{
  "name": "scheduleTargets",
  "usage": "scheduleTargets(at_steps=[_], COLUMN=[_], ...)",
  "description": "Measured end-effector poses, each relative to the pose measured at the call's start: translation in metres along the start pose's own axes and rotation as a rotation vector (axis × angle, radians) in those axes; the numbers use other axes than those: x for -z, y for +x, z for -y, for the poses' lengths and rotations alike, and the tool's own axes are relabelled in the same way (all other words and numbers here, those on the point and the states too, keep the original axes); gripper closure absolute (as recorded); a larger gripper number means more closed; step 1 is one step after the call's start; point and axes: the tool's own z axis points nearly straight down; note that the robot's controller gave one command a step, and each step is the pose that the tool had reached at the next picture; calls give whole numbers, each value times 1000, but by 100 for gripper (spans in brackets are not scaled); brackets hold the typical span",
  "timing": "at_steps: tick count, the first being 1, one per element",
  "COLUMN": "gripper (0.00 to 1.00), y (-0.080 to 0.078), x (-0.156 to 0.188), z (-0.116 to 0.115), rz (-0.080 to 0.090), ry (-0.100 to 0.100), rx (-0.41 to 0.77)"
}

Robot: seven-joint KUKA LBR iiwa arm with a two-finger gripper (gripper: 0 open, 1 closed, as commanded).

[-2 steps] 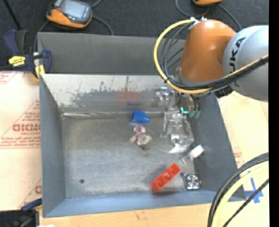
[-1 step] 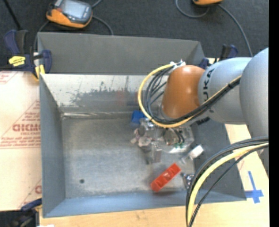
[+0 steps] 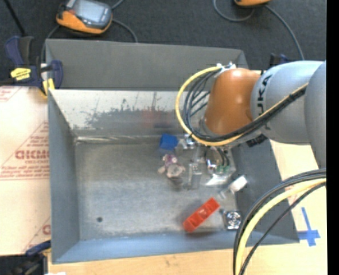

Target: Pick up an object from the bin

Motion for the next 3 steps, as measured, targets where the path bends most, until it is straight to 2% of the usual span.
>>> scheduleTargets(at_steps=[1,2,3], gripper=[0,0,0], y=[18,15,14], x=[3,-33,-32], z=[0,-8,-7], rz=[-6,-8,-5], ry=[0,1,2], rx=[-124,-119,-118])
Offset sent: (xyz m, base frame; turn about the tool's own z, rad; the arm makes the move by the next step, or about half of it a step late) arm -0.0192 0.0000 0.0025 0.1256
